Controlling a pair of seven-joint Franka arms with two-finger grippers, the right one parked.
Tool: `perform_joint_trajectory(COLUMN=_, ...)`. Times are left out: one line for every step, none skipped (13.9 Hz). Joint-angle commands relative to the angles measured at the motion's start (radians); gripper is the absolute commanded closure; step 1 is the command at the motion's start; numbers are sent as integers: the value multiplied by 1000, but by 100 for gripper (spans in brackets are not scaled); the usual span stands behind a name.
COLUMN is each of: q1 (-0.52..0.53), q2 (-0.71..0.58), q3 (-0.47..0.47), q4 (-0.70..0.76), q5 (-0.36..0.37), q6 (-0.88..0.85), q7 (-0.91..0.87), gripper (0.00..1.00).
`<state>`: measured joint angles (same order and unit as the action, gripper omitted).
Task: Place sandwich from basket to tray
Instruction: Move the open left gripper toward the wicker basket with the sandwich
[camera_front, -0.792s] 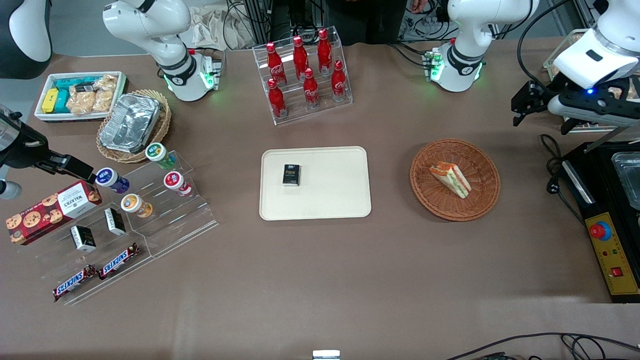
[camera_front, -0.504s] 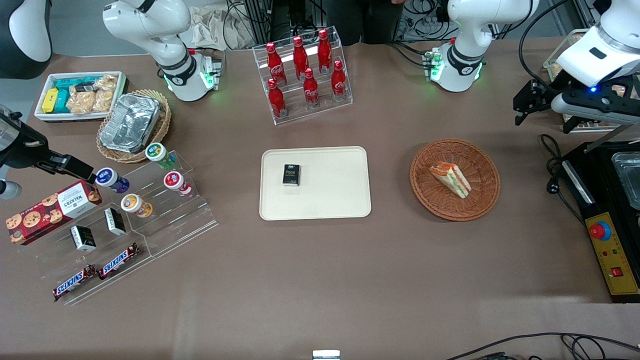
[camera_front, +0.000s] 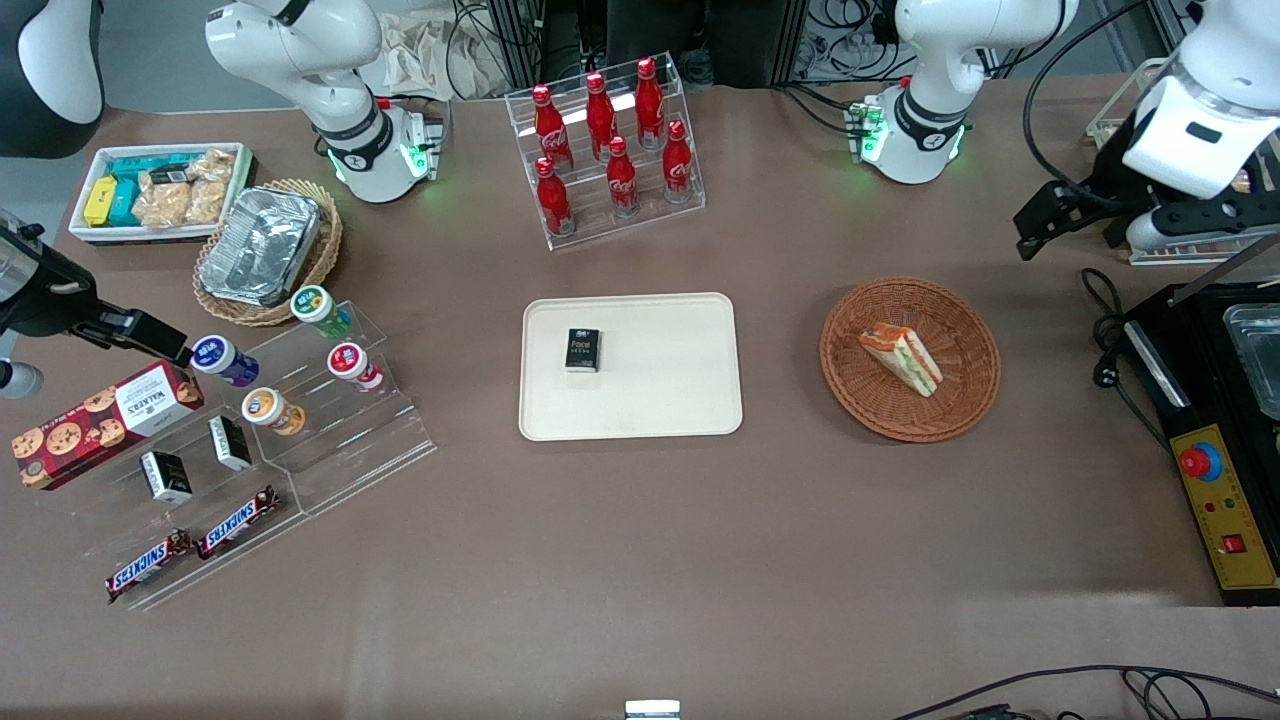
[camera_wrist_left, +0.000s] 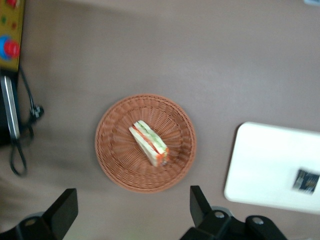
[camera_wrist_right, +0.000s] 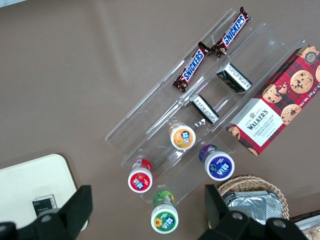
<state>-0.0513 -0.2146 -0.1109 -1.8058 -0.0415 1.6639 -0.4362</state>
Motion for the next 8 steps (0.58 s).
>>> perform_joint_trajectory(q1=-10, q2=-6, q3=-18, q4=-3, q5=-14, q6=-12, q7=-258, gripper=1)
perform_joint_trajectory(q1=-10, q2=-6, q3=-33, q4=-3, q5=-14, q6=-13, q7=-319, gripper=1)
perform_joint_trajectory(q1=-10, q2=-5, q3=-41, q4=-4, q5=-14, q6=-19, q7=-361, gripper=1)
perform_joint_trajectory(q1=-10, q2=-5, q3=-44, q4=-15, q5=-14, q6=-19, q7=-398, gripper=1)
perform_joint_trajectory(q1=-12, q2=-5, q3=-50, q4=-23, q5=-8, q6=-19, q7=-421, gripper=1)
perform_joint_trajectory(q1=-10, q2=-5, q3=-50, q4=-39, q5=0, q6=-19, q7=-424, gripper=1)
perform_joint_trajectory(q1=-12, q2=-5, q3=-50, q4=-56, q5=5, q6=-19, q7=-426, gripper=1)
perform_joint_trajectory(q1=-10, q2=-6, q3=-50, q4=-79, q5=5, q6=-19, q7=-427, gripper=1)
